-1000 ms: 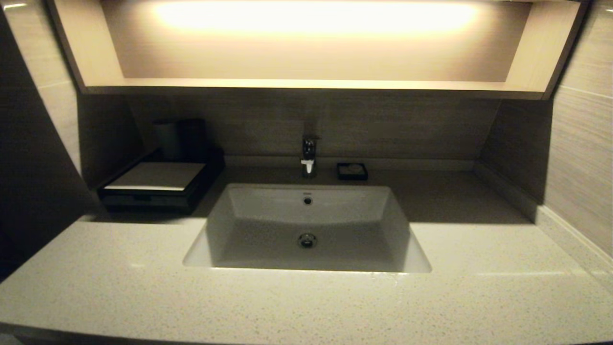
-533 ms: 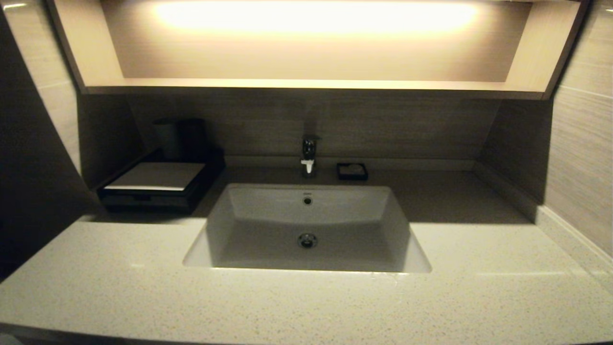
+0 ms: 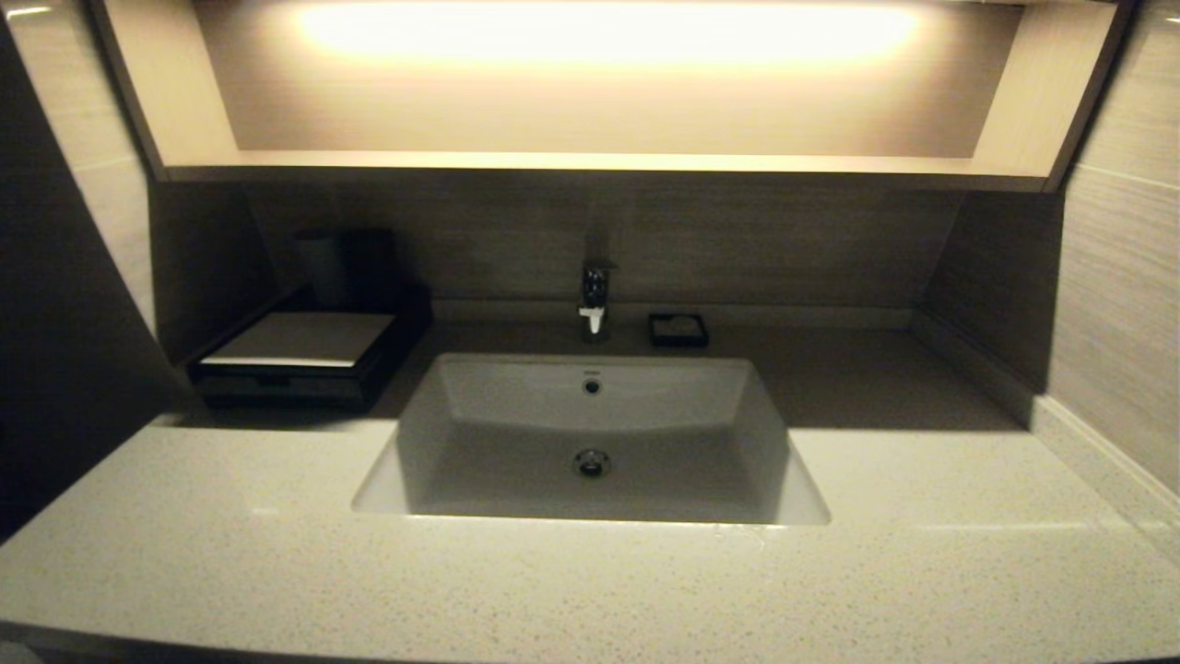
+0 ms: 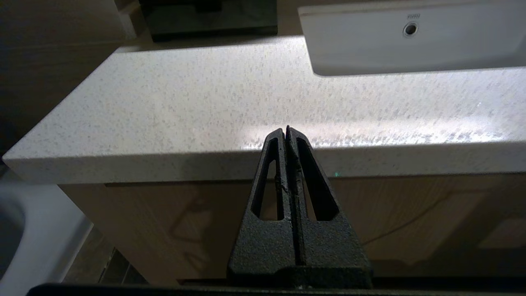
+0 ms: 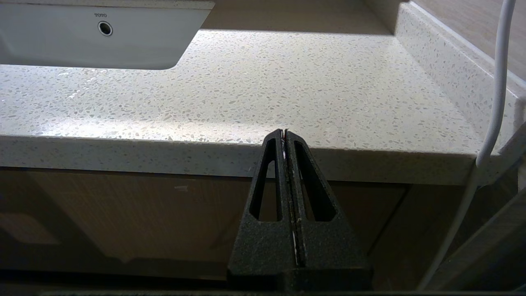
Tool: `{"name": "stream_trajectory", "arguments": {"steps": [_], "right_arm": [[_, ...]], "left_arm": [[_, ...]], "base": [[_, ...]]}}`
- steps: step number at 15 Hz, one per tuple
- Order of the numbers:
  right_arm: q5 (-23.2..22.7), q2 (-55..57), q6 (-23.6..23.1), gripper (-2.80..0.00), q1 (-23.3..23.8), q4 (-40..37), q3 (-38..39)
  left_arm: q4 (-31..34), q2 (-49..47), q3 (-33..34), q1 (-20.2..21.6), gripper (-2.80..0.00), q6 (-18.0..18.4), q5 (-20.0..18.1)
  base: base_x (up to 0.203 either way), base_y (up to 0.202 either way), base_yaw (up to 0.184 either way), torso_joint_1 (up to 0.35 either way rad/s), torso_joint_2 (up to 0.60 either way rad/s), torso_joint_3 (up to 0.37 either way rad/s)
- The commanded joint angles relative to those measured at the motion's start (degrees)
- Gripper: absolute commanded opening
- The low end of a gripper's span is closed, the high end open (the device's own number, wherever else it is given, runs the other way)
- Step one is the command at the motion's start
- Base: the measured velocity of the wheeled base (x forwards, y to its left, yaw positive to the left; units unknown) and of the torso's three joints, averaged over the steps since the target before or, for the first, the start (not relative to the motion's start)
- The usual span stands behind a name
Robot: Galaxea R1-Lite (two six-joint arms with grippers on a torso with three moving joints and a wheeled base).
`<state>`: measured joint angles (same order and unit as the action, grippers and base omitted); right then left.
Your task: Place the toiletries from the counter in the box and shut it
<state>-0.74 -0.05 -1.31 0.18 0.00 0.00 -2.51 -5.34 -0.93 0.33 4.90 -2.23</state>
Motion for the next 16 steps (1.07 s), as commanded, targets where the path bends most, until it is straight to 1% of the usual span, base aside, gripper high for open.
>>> {"name": "stream_trajectory", "arguments": {"steps": [1,3,4,9,12,16], "right_arm": [[-0.05,0.03,-0.01,-2.80,-0.01,0.00,0.09],[-0.05,-0.04,-0.01,-2.80,-0.01,0.00,0.09],[-0.05,-0.03,0.03,-2.80,-0.01,0.00,0.09],[-0.05,0.05,-0.01,-2.80,-0.01,0.00,0.09],[-0.05,0.00,0.00,-2.80,-0.01,0.00,0.09],[-0.05,-0.02,-0.01,-2.80,-0.01,0.00,0.09]], "left_arm": [[-0.19,0.83,1.38,0.02,-2.80,0.37,0.10],[1.51,4.96,1.33,0.00,-2.80,0.90,0.13],[2.50,5.26,1.20,-0.06,-2.80,1.06,0.12],[2.24,5.25,1.28,-0.07,-2.80,0.46,0.03],[1.95,5.25,1.46,-0.06,-2.80,0.87,0.03],[1.89,5.25,1.46,-0.06,-2.80,0.02,0.03]], "base": [[0.000,0.000,0.000,0.000,0.00,0.000],[0.000,0.000,0.000,0.000,0.00,0.000],[0.000,0.000,0.000,0.000,0.00,0.000],[0.000,0.000,0.000,0.000,0.00,0.000],[0.000,0.000,0.000,0.000,0.00,0.000],[0.000,0.000,0.000,0.000,0.00,0.000]]}}
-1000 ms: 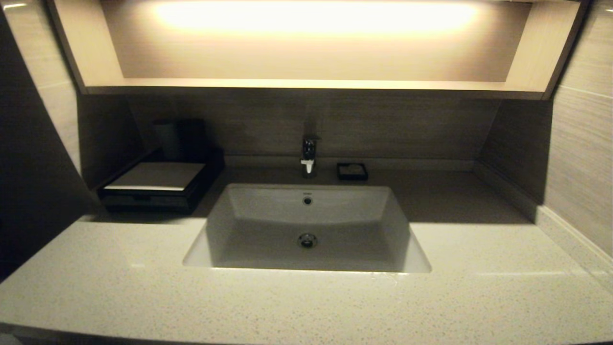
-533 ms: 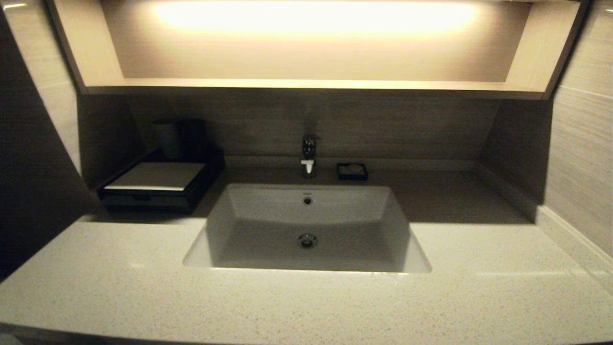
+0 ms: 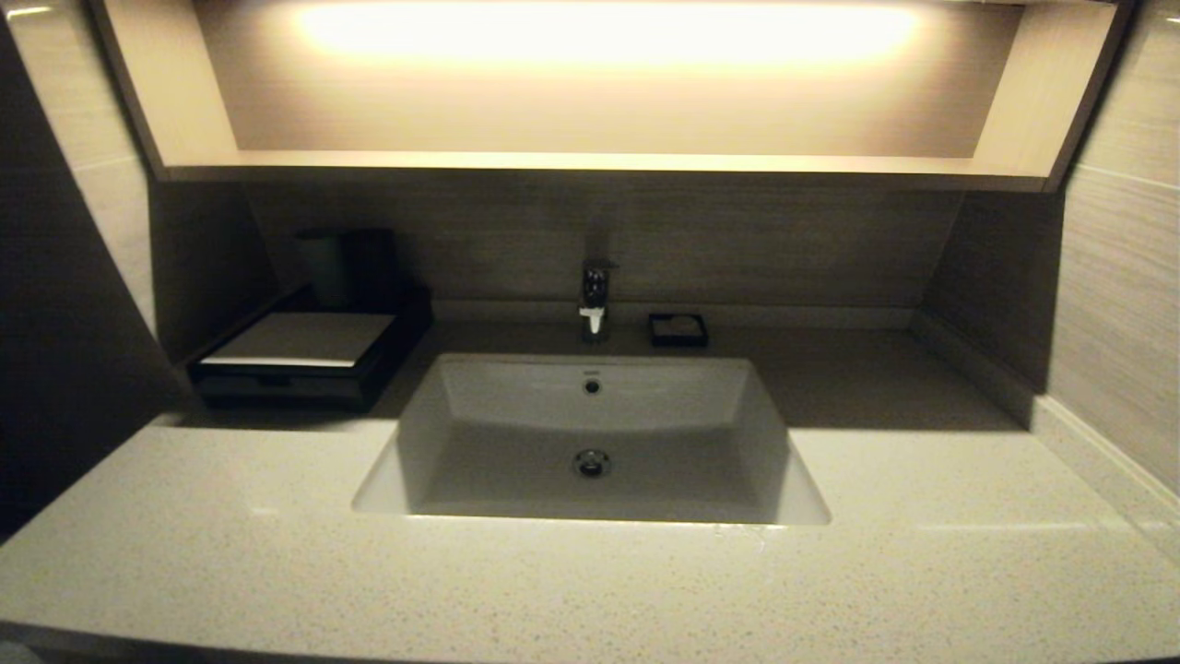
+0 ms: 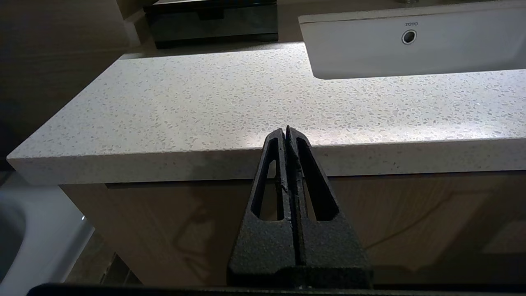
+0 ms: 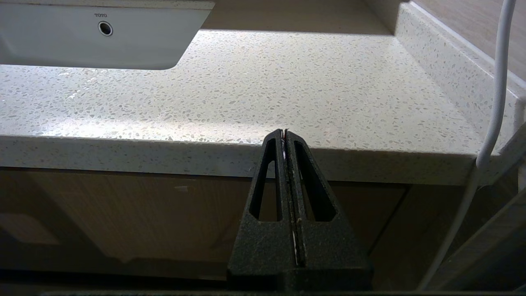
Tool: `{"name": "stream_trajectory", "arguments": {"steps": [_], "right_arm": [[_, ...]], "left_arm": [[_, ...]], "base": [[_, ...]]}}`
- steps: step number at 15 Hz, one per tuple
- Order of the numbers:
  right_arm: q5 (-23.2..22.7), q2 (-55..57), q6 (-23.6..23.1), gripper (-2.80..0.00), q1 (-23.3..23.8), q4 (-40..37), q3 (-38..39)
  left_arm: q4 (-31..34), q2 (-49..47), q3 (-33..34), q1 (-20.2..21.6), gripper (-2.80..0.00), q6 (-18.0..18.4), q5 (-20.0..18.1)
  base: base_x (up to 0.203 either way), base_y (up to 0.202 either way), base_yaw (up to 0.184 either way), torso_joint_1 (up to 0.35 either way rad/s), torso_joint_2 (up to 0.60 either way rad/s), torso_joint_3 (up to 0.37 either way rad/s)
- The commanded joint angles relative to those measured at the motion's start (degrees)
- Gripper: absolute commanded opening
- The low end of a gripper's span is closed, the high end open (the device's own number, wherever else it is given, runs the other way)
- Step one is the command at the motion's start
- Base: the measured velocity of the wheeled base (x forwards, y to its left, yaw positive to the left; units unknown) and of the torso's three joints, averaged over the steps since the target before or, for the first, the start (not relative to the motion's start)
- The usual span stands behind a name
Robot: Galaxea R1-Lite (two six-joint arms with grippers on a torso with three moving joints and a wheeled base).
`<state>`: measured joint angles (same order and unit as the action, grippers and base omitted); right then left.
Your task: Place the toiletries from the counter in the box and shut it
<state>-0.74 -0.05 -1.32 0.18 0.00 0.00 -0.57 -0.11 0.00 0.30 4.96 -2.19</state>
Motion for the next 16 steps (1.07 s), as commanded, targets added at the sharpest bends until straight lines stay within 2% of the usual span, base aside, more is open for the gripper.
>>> {"name": "stream_trajectory", "arguments": {"steps": [1,16], "right_arm": [[-0.05,0.05,0.00,-2.80,-0.01,0.00,0.09],[-0.05,0.04,0.00,-2.80,-0.01,0.00,0.09]], "left_arm": [[-0.04,0.02,0.53,-0.04,-2.80,-0.11,0.00],[-0.04,0.02,0.53,-0.04,-2.80,-0.13,0.00]], "base": [[0.000,0.000,0.000,0.000,0.00,0.000],[0.000,0.000,0.000,0.000,0.00,0.000]]}}
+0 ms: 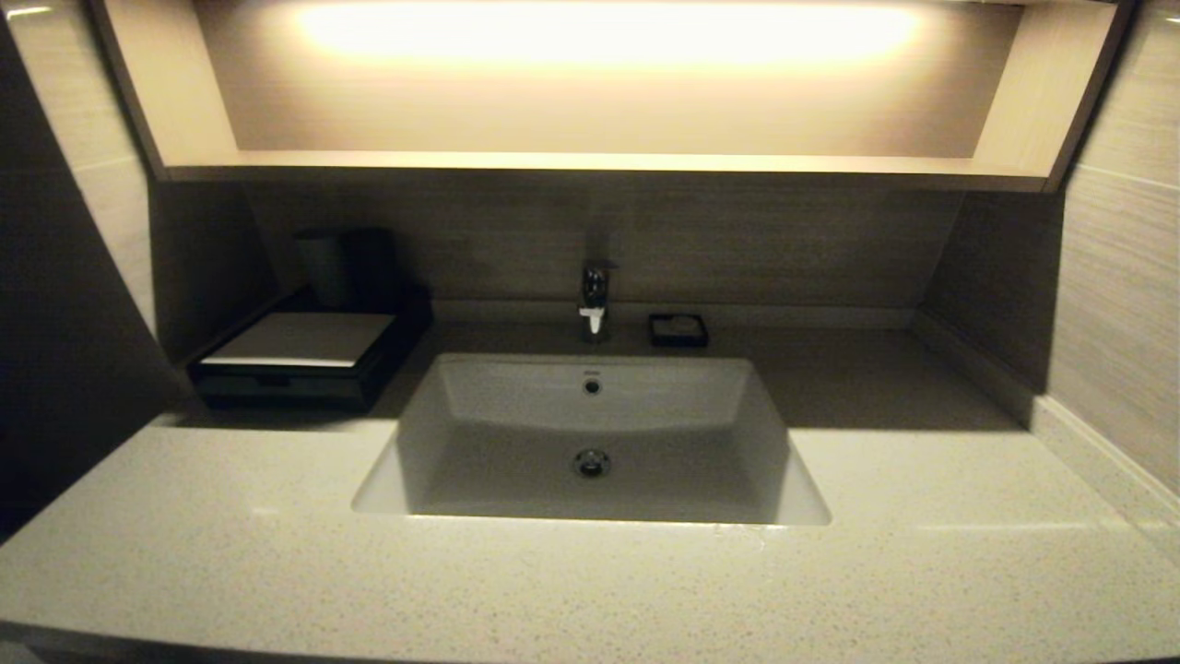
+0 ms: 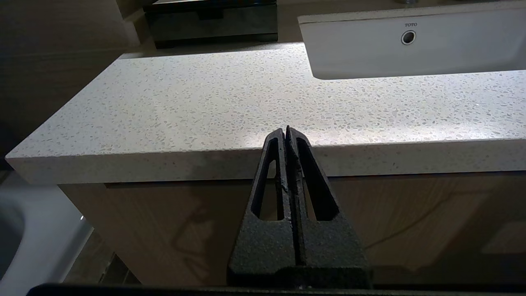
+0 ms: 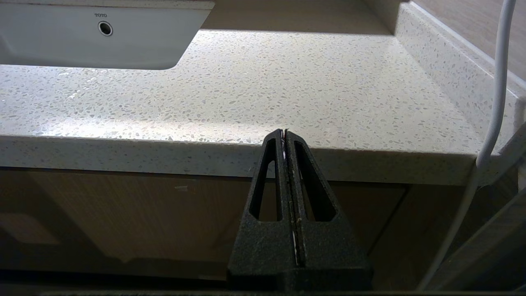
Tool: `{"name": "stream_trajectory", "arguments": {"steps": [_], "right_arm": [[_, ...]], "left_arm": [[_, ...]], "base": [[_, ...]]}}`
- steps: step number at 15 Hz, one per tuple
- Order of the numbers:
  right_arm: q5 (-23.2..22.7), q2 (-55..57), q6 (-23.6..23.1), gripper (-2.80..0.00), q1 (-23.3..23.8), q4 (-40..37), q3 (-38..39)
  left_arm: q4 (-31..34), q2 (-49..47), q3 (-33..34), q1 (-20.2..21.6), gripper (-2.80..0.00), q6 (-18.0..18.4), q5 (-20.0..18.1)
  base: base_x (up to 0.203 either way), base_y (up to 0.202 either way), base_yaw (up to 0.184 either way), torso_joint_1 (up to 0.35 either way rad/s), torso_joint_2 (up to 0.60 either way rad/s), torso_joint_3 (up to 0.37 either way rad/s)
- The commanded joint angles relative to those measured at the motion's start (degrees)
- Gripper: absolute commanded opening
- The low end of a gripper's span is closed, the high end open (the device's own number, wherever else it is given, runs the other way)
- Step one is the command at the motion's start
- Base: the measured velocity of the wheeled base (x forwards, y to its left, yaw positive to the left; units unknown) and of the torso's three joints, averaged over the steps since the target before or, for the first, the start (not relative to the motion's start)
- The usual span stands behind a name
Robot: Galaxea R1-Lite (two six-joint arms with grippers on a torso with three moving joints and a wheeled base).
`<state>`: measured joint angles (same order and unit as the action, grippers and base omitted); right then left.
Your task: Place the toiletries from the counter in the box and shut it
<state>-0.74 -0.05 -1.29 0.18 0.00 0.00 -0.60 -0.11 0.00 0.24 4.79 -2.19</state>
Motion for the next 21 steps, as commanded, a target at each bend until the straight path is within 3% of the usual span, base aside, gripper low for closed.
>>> {"name": "stream_trajectory", "arguments": {"steps": [1,21], "right_arm": [[-0.05,0.05,0.06,-2.80,-0.01,0.00,0.09],[-0.05,0.05,-0.03,-2.80,-0.01,0.00,0.09]], "left_arm": [[-0.02,0.02,0.53,0.07,-2.80,0.04,0.00],[-0.02,0.02,0.53,0.09,-2.80,0.01,0.00]], "base": [[0.000,0.000,0.000,0.000,0.00,0.000],[0.000,0.000,0.000,0.000,0.00,0.000]]}}
